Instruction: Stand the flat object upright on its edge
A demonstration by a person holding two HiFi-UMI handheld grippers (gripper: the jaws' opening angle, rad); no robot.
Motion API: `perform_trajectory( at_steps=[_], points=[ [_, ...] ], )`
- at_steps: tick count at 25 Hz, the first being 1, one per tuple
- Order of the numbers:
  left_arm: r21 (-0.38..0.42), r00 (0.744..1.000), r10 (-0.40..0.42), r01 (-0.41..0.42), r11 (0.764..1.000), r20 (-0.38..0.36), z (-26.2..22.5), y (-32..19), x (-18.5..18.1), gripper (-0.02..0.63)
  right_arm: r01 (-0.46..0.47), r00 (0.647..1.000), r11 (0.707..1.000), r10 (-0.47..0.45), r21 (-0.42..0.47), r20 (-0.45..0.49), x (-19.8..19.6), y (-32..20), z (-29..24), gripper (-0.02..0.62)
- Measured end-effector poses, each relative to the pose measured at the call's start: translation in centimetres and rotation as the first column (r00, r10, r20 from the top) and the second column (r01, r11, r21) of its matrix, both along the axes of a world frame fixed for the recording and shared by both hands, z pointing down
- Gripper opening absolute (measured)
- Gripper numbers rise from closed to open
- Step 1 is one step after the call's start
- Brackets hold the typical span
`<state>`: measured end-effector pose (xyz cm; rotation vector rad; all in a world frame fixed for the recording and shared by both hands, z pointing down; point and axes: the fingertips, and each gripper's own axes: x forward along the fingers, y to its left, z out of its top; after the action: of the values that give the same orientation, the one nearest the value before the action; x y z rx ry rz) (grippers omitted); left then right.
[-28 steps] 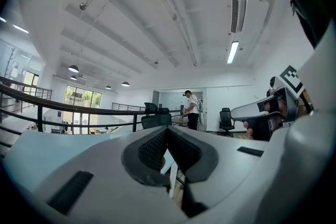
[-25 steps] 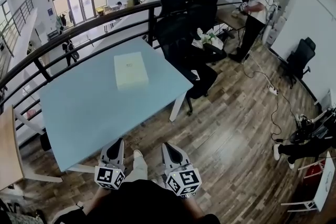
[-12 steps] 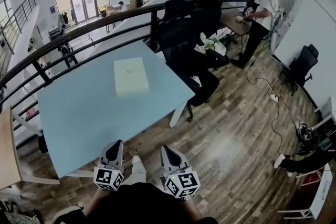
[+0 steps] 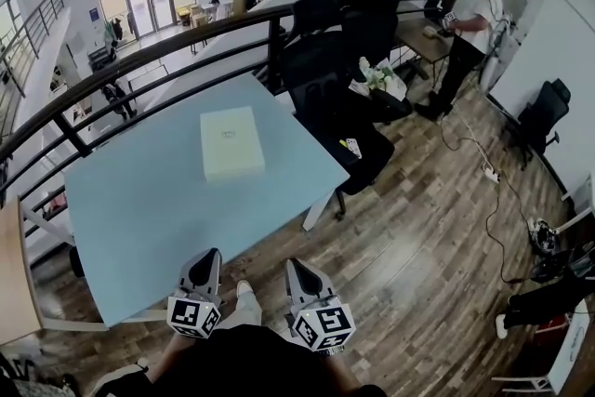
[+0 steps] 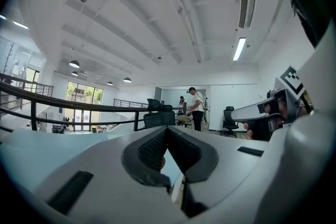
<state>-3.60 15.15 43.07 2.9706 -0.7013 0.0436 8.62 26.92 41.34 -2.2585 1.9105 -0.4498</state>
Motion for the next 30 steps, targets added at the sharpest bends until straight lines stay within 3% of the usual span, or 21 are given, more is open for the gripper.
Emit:
perform_trajectory(
  at_steps=[23, 30],
  points=[
    [-0.003, 1.000, 0.001, -0.001, 1.000, -0.018, 0.2, -14.1, 5.1, 0.002, 0.010, 0.999, 1.000, -0.011, -0.026, -0.030, 4.8, -13.9, 0.0, 0.008],
    [-0.020, 0.999, -0.032, 0.032, 0.999, -0.021, 1.5, -17.7, 4.8, 0.002, 0.035, 0.999, 0.999, -0.036, -0.036, -0.030, 5.0, -18.0, 0.8, 0.008]
  ],
)
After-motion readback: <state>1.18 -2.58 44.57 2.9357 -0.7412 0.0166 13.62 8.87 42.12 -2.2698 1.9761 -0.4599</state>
